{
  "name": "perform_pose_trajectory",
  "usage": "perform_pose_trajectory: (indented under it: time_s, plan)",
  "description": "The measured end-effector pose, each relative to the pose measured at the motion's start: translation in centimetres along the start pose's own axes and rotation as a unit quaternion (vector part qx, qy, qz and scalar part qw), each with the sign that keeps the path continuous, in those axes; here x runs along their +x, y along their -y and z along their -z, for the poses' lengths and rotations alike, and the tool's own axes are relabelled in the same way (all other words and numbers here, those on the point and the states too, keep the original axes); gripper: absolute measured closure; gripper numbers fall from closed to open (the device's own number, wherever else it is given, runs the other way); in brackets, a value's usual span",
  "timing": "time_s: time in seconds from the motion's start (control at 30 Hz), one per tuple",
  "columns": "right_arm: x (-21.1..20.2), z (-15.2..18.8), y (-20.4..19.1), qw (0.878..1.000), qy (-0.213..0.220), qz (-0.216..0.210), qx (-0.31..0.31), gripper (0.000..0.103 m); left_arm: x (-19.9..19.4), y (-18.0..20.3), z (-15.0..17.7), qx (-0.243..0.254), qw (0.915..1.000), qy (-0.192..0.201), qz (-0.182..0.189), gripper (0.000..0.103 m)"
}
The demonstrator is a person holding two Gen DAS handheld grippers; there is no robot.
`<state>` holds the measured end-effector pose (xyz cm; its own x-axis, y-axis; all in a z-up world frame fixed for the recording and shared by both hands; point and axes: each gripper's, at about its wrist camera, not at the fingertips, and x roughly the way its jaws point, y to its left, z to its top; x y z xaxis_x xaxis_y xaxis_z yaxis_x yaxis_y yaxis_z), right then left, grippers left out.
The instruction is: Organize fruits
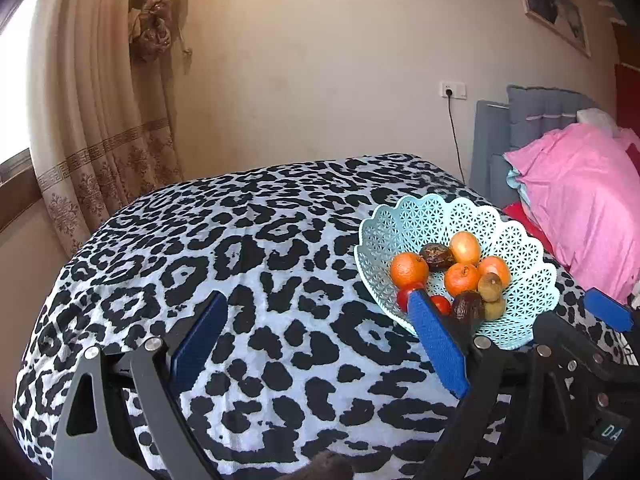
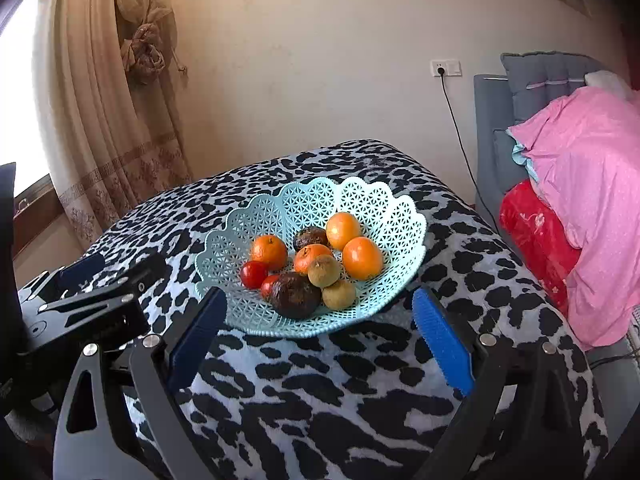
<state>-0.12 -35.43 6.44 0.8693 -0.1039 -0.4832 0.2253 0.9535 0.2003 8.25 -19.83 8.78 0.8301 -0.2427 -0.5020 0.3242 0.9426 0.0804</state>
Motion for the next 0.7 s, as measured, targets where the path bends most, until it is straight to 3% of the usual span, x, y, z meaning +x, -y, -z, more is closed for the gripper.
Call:
perform_pose_trajectory:
  time_s: [0.1, 0.7]
  plan:
    - [-0.3, 0.1, -0.2, 1.0, 0.001, 0.004, -0.006, 0.006, -0.1, 0.0, 0.2, -0.001, 1.0, 0.004, 0.001, 0.005]
    - [1.5, 1.4, 0.0, 0.999, -0.015, 0.034, -0.021, 0.006, 0.6, 0.6, 2.1, 0.01, 0.9999, 0.003, 0.006, 0.005]
